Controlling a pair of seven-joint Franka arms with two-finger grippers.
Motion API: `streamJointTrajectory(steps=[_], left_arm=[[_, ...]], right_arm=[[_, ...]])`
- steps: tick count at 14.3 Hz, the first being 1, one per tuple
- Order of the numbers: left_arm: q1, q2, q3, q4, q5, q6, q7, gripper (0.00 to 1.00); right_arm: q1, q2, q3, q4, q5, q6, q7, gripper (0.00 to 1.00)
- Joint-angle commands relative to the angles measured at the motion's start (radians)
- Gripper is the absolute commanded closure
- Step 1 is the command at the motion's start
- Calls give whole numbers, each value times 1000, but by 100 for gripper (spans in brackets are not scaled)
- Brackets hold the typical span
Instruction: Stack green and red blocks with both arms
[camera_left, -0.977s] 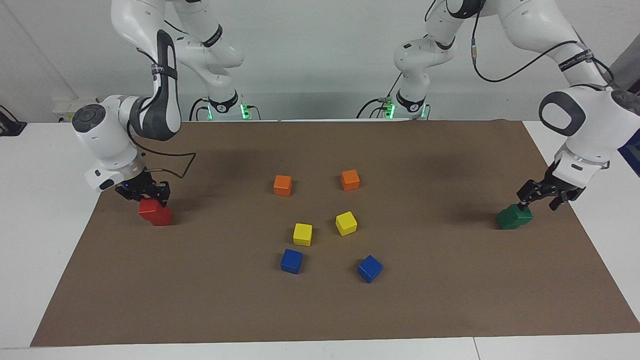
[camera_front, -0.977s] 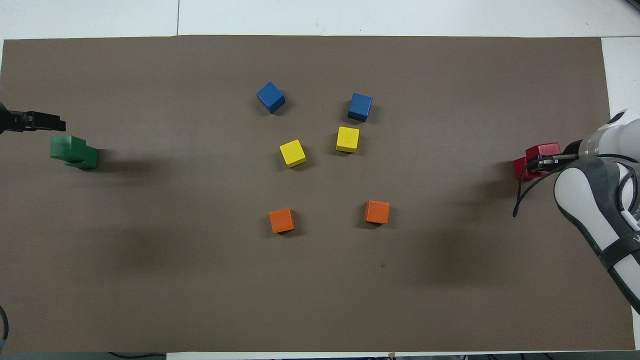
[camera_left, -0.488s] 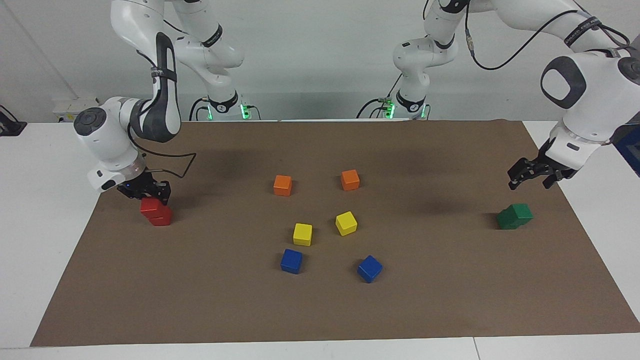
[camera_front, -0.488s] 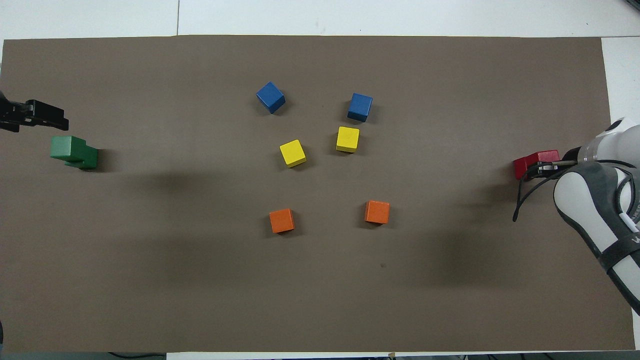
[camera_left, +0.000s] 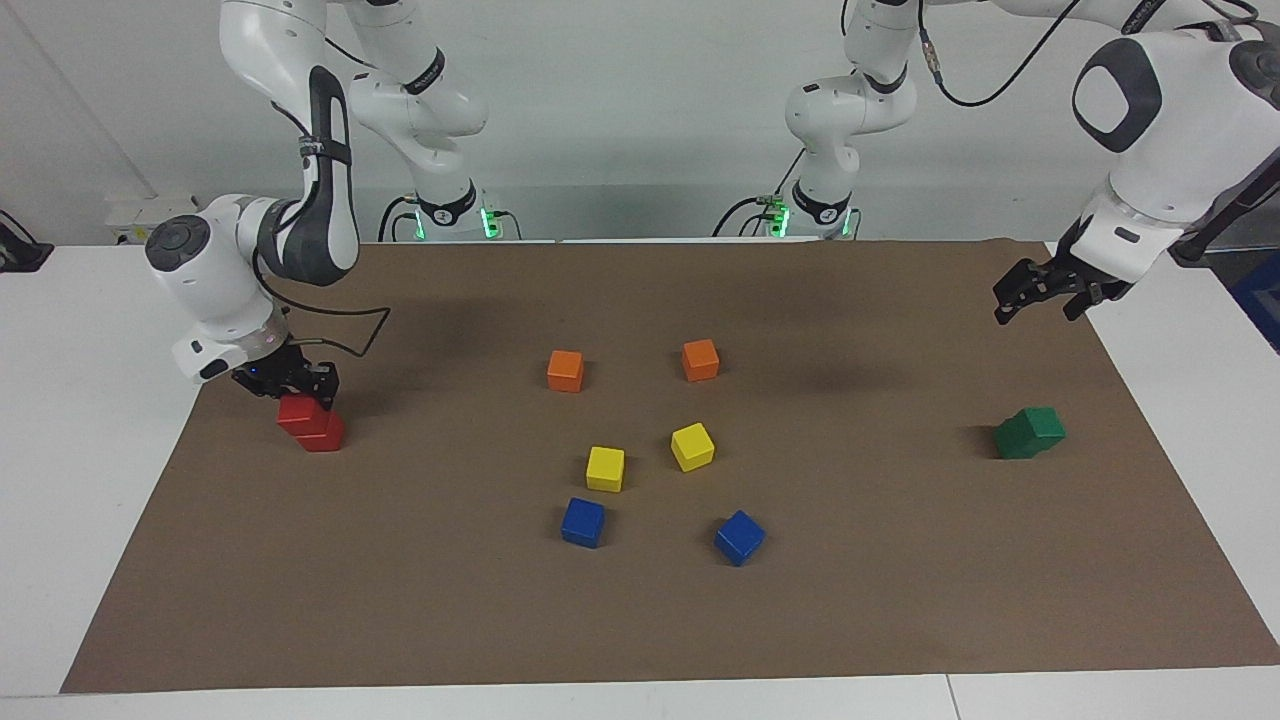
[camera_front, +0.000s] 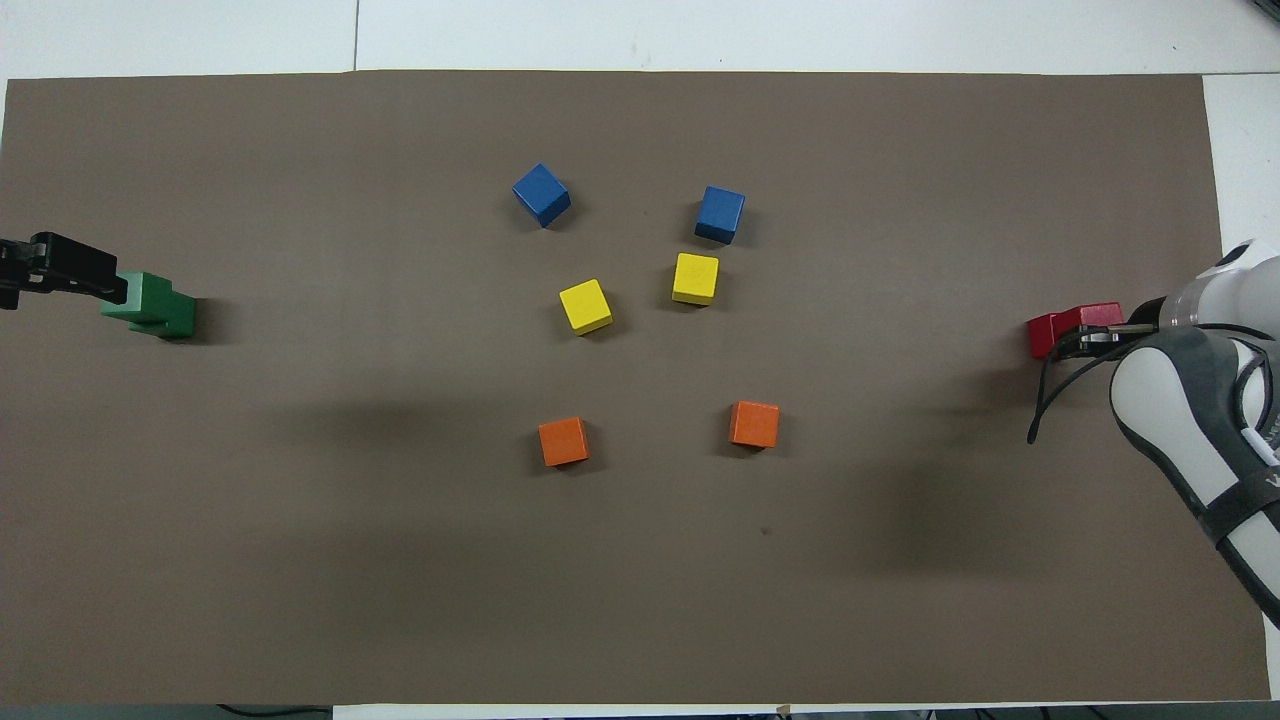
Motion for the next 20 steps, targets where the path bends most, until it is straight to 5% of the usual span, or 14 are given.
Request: streamJointTrajectory(steps=[1,6,7,9,10,20], left_arm=[[-12,-32,-2,-8,13,-39,-16,0],[-12,-56,-19,-11,11,-106,-18,0],[-15,-62,-19,-15,11,-112,-19,0],[-34,-88,-16,-37,11,-111,-22,0],[-34,-100,-16,-49,11,-106,-25,0],[-32,-149,-19,-129,-15,-57,-25,0]], right_arm=[[-14,-23,11,-31,0,27,23,94],[-13,-23,11,-31,0,32,23,84],[-11,-22,13,-31,0,33,25,66],[-8,-22,13,-31,0,35,26,12],[-10,-22,12,-29,0,35,34,3],[3,-23,21,20,9,-32,63,1]])
